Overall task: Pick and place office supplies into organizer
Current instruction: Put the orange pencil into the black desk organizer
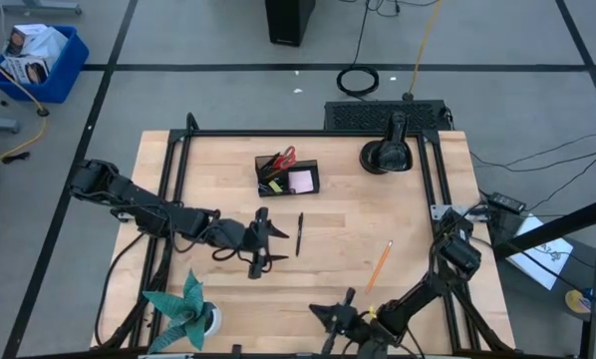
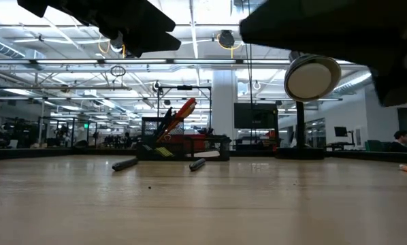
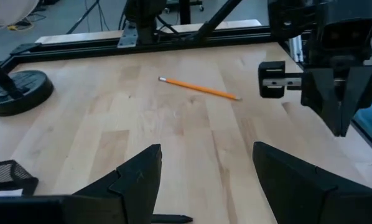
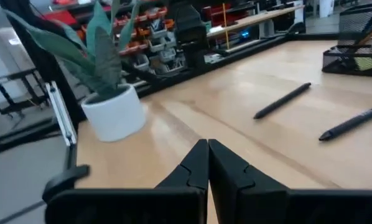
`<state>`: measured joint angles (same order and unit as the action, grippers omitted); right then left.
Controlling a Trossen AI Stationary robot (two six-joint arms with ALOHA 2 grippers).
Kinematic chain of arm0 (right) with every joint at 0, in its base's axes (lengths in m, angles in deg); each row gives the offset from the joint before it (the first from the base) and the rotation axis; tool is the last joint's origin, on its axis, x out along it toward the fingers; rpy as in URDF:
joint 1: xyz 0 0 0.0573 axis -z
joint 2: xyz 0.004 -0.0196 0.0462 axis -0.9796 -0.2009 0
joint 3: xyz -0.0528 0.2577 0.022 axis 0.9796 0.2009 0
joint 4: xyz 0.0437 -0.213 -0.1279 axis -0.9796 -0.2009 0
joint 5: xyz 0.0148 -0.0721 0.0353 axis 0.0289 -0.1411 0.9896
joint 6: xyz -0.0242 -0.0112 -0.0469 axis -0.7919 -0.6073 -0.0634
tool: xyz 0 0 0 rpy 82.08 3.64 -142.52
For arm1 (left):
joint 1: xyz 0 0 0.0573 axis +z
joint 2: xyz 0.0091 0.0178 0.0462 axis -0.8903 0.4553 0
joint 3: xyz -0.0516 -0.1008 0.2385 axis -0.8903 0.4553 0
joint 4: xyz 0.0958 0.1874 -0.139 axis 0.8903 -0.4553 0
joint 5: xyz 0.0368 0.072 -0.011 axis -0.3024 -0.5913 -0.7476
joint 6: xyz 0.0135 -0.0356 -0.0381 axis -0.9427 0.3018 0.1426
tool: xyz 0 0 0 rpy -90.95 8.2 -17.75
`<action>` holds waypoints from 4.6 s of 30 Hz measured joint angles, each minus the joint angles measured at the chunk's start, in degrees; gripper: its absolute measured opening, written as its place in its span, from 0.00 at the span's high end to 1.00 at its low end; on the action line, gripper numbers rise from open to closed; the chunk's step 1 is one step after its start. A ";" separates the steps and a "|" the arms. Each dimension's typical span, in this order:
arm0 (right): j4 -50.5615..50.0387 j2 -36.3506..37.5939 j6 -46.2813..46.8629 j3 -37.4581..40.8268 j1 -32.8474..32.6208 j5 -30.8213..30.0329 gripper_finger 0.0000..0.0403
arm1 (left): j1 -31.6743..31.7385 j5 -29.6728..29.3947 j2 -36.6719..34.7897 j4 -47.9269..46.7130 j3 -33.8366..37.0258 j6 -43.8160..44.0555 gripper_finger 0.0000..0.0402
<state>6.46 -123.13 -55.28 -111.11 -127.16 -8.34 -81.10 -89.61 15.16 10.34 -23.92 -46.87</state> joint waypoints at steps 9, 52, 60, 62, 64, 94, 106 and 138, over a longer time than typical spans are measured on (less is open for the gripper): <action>-4.34 0.13 -1.29 0.04 -3.02 -12.84 1.00 | 0.01 0.02 0.00 0.13 0.00 0.37 0.36; -4.95 34.95 -45.78 10.21 -3.86 -17.25 1.00 | 0.03 0.02 0.00 0.55 0.00 0.26 0.36; 6.18 35.21 -27.55 23.53 -8.29 14.99 1.00 | 0.03 0.02 0.00 0.63 0.00 0.33 0.36; 12.56 35.26 -25.16 27.17 -8.52 19.91 1.00 | 0.07 0.02 0.00 0.70 0.00 0.33 0.36; 17.47 35.27 -23.56 30.64 -8.33 17.46 1.00 | 0.10 0.02 0.00 0.92 0.00 0.33 0.36; 18.65 35.26 -7.08 39.34 -3.58 4.83 1.00 | -6.07 -66.38 -0.04 -17.41 0.00 17.31 0.36; 41.88 28.01 -27.98 32.74 3.43 49.99 1.00 | -3.10 -47.53 -0.02 -11.93 0.00 11.71 0.36; 6.76 28.65 0.50 33.70 -1.57 -17.67 1.00 | -3.09 -44.81 0.00 -12.66 0.00 13.54 0.36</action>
<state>13.22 -94.47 -54.78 -77.40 -128.74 -26.01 -84.19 -134.42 15.16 -2.32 -23.92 -33.32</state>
